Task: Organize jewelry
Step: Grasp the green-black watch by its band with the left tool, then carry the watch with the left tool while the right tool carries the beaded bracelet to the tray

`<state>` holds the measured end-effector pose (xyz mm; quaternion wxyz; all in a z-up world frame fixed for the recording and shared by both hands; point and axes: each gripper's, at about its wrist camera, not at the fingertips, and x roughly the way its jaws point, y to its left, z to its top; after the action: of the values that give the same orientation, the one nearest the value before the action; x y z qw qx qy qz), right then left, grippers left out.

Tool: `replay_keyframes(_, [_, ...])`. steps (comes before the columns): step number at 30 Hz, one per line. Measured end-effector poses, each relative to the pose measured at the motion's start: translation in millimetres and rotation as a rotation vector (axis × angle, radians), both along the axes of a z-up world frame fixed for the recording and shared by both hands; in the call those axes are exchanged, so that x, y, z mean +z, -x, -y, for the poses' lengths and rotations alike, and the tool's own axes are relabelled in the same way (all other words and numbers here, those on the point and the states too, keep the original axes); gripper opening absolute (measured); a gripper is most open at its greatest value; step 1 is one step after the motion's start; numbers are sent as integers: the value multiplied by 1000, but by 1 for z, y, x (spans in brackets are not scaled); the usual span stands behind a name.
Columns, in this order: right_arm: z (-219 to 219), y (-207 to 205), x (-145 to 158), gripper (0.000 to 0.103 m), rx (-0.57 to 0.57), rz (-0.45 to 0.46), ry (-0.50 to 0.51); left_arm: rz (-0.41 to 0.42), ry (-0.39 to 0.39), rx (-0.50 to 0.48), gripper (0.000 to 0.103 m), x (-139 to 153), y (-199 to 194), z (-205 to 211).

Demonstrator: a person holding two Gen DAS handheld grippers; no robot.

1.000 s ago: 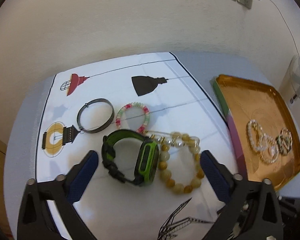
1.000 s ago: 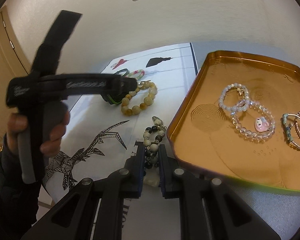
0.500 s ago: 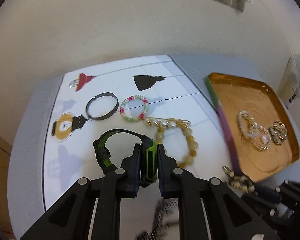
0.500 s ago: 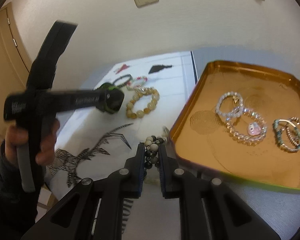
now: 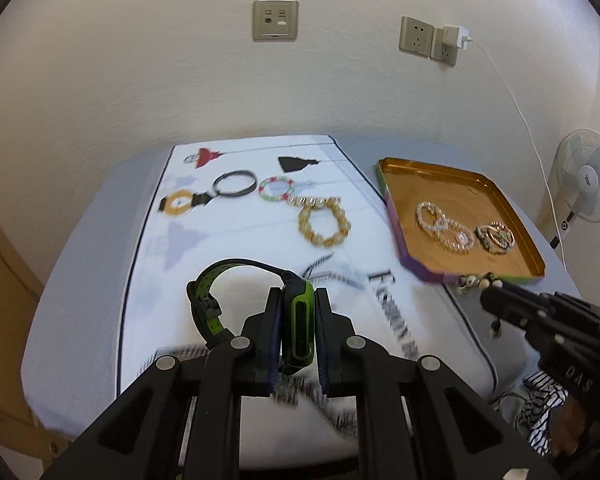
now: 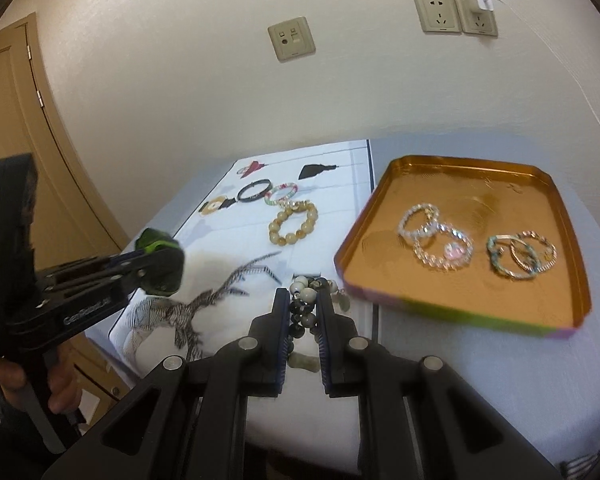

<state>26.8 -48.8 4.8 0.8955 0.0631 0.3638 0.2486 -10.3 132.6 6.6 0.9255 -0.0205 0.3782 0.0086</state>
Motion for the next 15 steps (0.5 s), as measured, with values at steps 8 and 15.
replay_keyframes(8, [9,33,-1,14,-1,4,3,-1,-18,12,13,-4,33,6])
replay_keyframes(15, [18,42,0,14,-18,9,-11,17,-28,-7,13,4,43,15])
